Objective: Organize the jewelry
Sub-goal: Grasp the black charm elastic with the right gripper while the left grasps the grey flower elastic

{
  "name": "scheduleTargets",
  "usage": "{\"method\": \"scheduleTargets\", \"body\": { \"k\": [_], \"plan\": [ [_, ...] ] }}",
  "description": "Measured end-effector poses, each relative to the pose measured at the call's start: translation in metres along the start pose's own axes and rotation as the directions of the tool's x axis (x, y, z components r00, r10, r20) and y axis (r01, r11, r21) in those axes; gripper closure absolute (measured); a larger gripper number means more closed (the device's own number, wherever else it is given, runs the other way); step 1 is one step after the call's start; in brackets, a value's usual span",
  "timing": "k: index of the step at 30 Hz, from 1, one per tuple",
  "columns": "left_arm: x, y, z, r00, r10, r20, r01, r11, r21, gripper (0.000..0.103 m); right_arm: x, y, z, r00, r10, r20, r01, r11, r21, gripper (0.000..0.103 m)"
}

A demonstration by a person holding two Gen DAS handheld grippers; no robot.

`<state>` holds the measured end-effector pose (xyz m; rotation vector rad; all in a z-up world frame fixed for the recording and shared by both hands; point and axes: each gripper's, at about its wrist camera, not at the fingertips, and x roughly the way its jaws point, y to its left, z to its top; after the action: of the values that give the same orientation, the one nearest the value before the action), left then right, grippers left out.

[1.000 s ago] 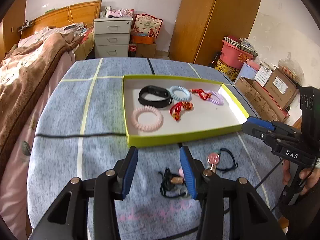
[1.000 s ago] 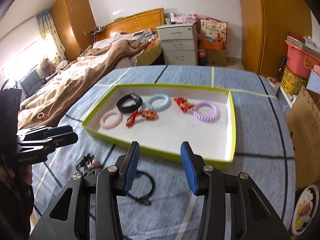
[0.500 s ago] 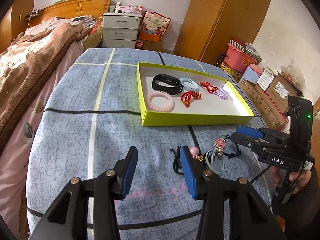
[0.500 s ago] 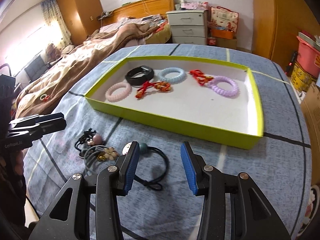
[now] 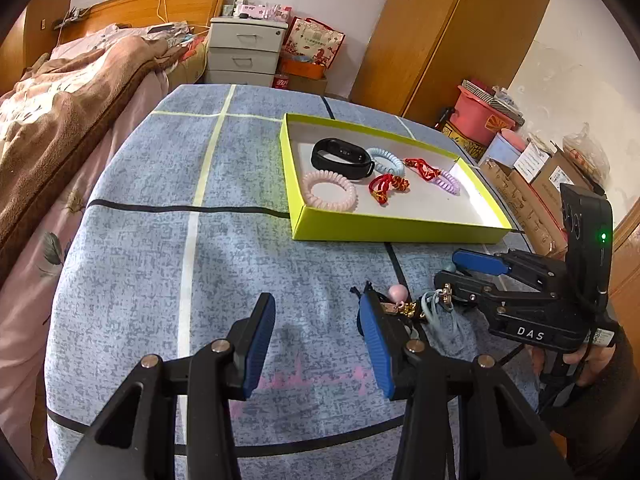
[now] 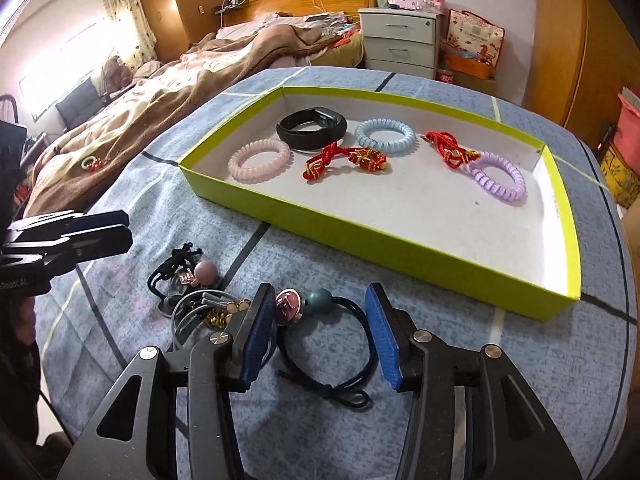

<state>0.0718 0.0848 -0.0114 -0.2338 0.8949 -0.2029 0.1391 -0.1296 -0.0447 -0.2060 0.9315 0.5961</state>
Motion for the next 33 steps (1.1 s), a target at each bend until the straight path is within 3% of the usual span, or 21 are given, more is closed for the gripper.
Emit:
{"method": "scheduleTargets", "body": {
  "k": [10,12,19,29,33],
  "plan": [
    [0.003,0.002,0.0,1.0,-0.002,-0.007,0.002,1.0,0.001,0.057,-0.004,-0.005,-0.002,1.0,-0.025,0.009,0.025,0.999,0.035,0.058],
    [0.004,0.002,0.0,1.0,-0.004,-0.011,0.004,1.0,0.001,0.057,-0.006,-0.009,-0.004,0.999,-0.035,0.01,0.034,0.998,0.054,0.071],
    [0.008,-0.006,0.0,1.0,-0.013,-0.023,0.013,1.0,0.013,0.057,-0.013,-0.02,-0.01,1.0,-0.018,0.022,0.016,0.994,0.107,0.09],
    [0.012,-0.029,0.001,0.998,-0.036,-0.042,0.038,0.997,0.063,0.057,-0.033,-0.038,-0.017,0.997,-0.028,0.076,0.014,0.984,0.179,0.09],
    [0.017,-0.05,0.002,0.997,-0.049,-0.062,0.057,0.989,0.139,0.057,-0.041,-0.043,-0.022,0.995,-0.024,0.093,0.005,0.98,0.197,0.09]
  ]
}}
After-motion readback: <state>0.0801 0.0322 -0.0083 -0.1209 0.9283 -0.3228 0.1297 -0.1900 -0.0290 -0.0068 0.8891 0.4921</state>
